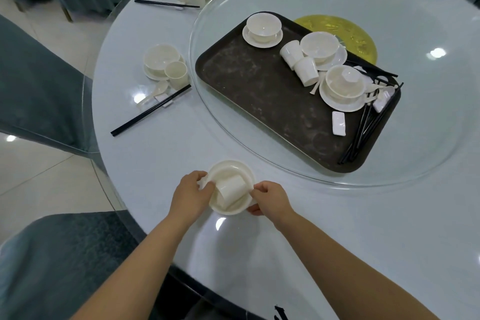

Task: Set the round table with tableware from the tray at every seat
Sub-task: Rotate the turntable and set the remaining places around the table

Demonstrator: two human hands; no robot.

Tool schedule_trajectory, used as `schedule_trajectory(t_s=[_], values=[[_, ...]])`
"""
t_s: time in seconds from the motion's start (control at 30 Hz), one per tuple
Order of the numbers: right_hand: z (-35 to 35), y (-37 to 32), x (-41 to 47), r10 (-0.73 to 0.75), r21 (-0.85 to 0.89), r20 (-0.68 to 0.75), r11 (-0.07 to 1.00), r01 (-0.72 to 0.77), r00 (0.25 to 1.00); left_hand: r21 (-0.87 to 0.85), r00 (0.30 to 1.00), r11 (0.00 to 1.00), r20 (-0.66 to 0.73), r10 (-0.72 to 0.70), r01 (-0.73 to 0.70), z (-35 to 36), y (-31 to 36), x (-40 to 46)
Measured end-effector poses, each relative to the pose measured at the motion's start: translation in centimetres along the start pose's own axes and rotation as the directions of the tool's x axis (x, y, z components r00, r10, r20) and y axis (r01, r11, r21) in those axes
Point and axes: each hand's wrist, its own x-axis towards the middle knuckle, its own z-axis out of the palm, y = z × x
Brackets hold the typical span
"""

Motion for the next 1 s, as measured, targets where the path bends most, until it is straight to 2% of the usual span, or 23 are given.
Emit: schedule_trajectory(t_s=[0.13,0.3,0.37,0.47,0.6,0.67,0.73,0.83,0.9,1.0], values=[[0.3,0.1,-0.2,-0.012,-0.099,0.006,0.995,0.013,1.000,0.247,0.969,0.943,-0.046,0.242,-0.223,0.1,1.1,-0.6],[0.2,0.0,-0.5,-0.022,-0.180,-0.015,0.984,0.019,1.000,0.519,0.889,0.742,0.086,0.450,-0.426,0.7,1.1,-1.3],[0.0,0.1,-0.7,-0.024,-0.207,-0.025,0.978,0.019,0.999,0.584,0.881,0.684,0.123,0.458,-0.437,1.1,0.6,-1.4],[-0.4,0.4,-0.9,-0.066,-0.246,-0.032,0.968,0.057,0.997,0.681,0.903,0.615,0.171,0.395,-0.398,1.4,0.2,-1.5],[-0.8,0.5,-1.3,-0.116,-0.216,-0.019,0.970,0.109,0.993,0.693,0.923,0.621,0.182,0.339,-0.365,1.7,0.4,-1.4],[-0.9,0.4,-1.6,-0.137,-0.199,-0.011,0.971,0.132,0.991,0.667,0.932,0.663,0.143,0.334,-0.340,1.4,1.2,-1.5],[-1.2,0.1,-1.9,-0.177,-0.179,-0.015,0.969,0.171,0.984,0.581,0.943,0.756,0.067,0.325,-0.302,0.9,2.3,-1.6],[-1.4,-0.5,-2.3,-0.247,-0.181,0.011,0.952,0.245,0.969,0.249,0.988,0.956,0.045,0.148,-0.155,0.2,4.4,-2.1],[-1.6,-0.9,-2.7,-0.316,-0.174,0.072,0.930,0.324,0.946,0.069,0.993,0.997,0.114,0.021,-0.029,0.4,5.8,-2.1],[-2.3,-1.2,-3.3,-0.448,-0.263,0.114,0.847,0.462,0.886,-0.153,0.979,0.979,0.176,-0.108,0.136,0.8,7.6,-2.0]])
